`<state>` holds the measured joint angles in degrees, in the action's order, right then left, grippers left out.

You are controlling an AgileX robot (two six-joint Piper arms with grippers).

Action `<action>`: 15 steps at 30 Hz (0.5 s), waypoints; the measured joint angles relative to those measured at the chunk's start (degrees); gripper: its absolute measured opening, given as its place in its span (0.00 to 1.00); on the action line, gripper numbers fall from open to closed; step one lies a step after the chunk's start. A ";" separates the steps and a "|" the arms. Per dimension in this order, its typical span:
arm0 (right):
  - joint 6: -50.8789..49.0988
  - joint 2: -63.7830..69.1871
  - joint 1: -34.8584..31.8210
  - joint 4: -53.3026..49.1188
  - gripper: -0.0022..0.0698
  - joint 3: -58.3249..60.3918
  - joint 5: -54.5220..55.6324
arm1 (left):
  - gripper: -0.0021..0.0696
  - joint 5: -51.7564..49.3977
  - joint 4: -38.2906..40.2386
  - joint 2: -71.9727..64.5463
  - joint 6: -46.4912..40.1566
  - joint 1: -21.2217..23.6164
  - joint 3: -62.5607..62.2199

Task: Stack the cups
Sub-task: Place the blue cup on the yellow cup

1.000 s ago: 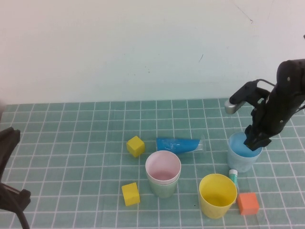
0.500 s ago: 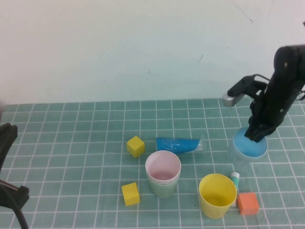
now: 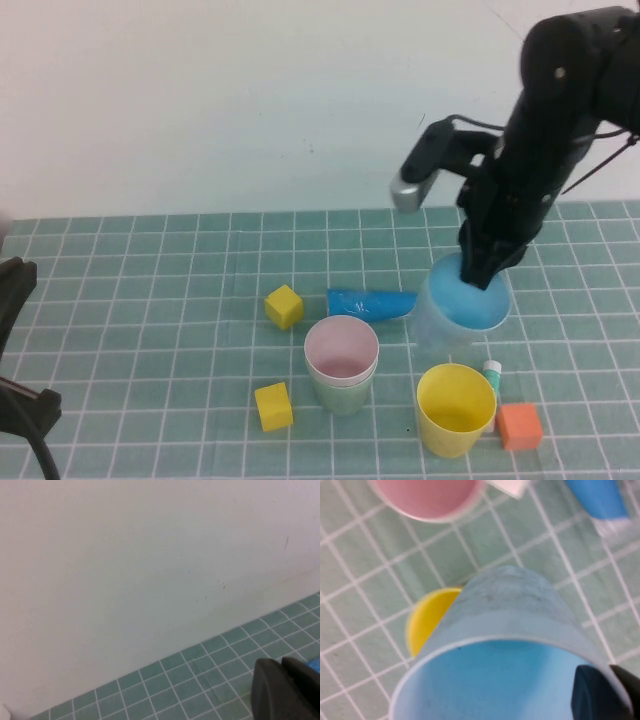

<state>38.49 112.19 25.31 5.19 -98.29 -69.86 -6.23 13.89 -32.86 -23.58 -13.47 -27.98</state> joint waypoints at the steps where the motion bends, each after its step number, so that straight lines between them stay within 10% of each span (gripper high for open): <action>1: 0.00 0.01 1.13 0.10 0.05 0.00 0.00 | 0.03 0.00 0.00 0.00 0.00 0.00 0.00; 15: -3.85 -7.23 3.57 -2.16 0.05 10.46 4.86 | 0.03 -0.10 1.62 0.00 0.19 0.00 0.00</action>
<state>34.64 104.96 28.89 3.03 -87.83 -65.00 -6.34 15.51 -32.86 -23.40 -13.47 -27.98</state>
